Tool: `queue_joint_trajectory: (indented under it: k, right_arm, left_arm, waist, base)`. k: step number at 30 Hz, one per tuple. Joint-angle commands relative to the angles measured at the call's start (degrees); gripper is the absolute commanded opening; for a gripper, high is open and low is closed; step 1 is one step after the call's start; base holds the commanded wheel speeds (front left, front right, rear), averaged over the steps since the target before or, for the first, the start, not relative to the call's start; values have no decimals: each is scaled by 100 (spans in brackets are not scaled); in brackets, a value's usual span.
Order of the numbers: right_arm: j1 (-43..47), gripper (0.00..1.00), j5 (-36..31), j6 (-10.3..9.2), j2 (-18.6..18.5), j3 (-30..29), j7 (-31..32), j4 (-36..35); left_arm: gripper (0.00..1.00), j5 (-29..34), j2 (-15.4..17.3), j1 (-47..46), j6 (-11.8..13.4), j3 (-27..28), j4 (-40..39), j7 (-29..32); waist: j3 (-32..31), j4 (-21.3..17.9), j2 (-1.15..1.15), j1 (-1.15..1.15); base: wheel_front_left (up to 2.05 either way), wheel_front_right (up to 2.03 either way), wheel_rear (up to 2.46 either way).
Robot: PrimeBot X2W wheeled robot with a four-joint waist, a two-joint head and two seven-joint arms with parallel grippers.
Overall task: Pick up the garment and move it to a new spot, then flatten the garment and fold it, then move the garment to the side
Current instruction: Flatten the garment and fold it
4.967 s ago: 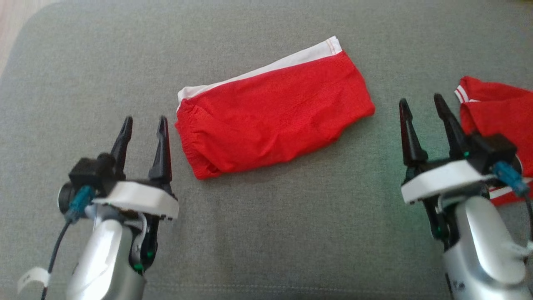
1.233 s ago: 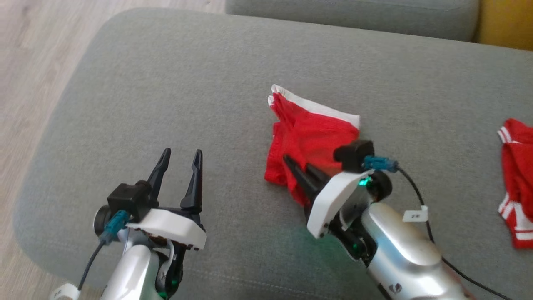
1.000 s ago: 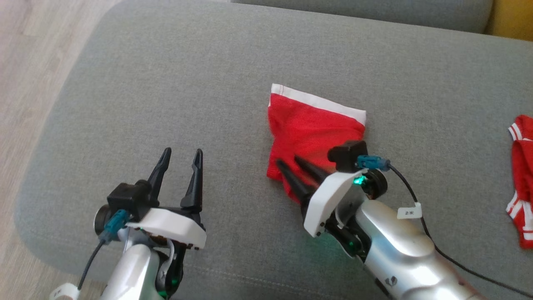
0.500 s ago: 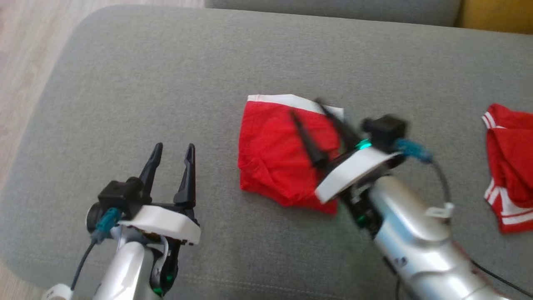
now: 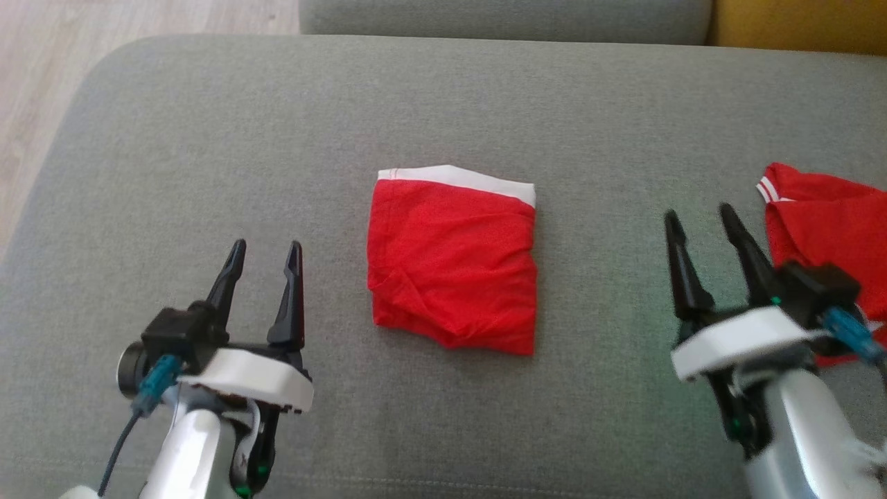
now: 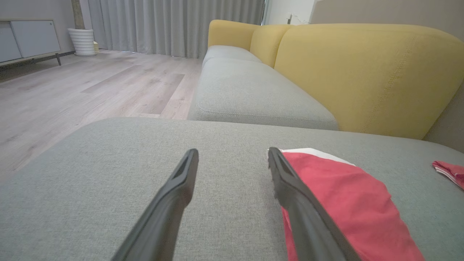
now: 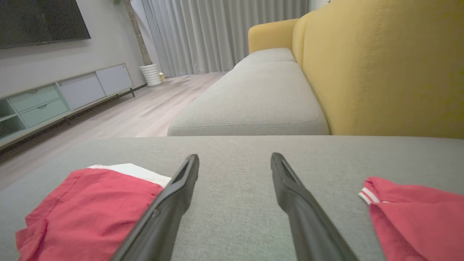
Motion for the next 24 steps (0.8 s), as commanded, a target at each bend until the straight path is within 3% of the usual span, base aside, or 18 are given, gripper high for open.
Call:
queue_joint_trajectory:
  k: [1, 10, 24]
  right_arm:
    - [118, 100, -138, -5, 69, -23, 117, -500]
    - [1022, 100, -437, -5, 206, -425, 766, -1889]
    - [1253, 100, -452, -5, 269, -560, 1028, -2211]
  left_arm:
    - [100, 73, 133, -66, 16, 183, -215, -34]
    - [100, 101, 227, 67, 31, 116, -245, -27]
    - [100, 67, 294, 141, 82, 29, -341, 43]
  waist:
    - [-16, -47, 0, 0]
    - [-127, -164, 0, 0]
    - [-186, -159, 0, 0]
  base:
    - [0, 0, 0]
    - [0, 0, 0]
    - [0, 0, 0]
